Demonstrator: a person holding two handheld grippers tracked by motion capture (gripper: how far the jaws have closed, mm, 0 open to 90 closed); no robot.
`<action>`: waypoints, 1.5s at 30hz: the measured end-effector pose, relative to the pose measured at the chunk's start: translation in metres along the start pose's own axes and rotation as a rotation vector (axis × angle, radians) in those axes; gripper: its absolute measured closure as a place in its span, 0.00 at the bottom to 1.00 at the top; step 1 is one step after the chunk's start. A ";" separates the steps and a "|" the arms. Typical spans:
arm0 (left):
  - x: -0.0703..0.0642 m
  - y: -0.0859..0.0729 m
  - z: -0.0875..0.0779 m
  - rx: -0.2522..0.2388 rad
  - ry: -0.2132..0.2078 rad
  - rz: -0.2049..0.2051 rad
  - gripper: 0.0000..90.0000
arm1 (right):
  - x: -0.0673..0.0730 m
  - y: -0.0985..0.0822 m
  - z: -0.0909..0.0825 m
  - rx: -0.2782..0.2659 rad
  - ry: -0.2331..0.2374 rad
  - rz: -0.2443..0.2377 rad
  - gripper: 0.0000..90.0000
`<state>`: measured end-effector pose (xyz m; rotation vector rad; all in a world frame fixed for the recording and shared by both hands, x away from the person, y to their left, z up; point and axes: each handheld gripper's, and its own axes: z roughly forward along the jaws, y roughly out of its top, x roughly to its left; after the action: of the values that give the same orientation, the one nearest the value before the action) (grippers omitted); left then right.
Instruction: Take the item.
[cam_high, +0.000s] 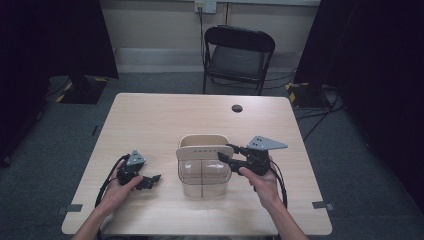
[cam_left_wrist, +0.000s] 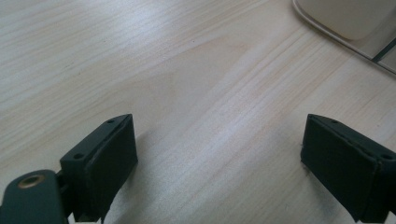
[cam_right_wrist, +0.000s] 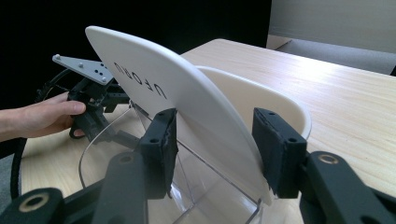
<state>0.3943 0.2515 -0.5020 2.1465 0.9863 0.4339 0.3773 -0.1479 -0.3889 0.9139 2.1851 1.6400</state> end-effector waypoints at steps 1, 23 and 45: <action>0.000 0.000 0.000 0.000 0.000 0.000 0.11 | 0.000 0.000 0.000 0.000 0.000 0.000 0.57; 0.000 0.000 0.000 0.000 0.000 0.001 0.11 | -0.003 0.002 0.000 -0.003 -0.003 -0.003 0.61; 0.000 0.000 0.000 0.000 0.000 0.001 0.11 | -0.003 0.002 -0.001 -0.003 -0.005 -0.007 0.62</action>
<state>0.3943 0.2516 -0.5020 2.1468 0.9858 0.4343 0.3798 -0.1500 -0.3867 0.9074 2.1798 1.6354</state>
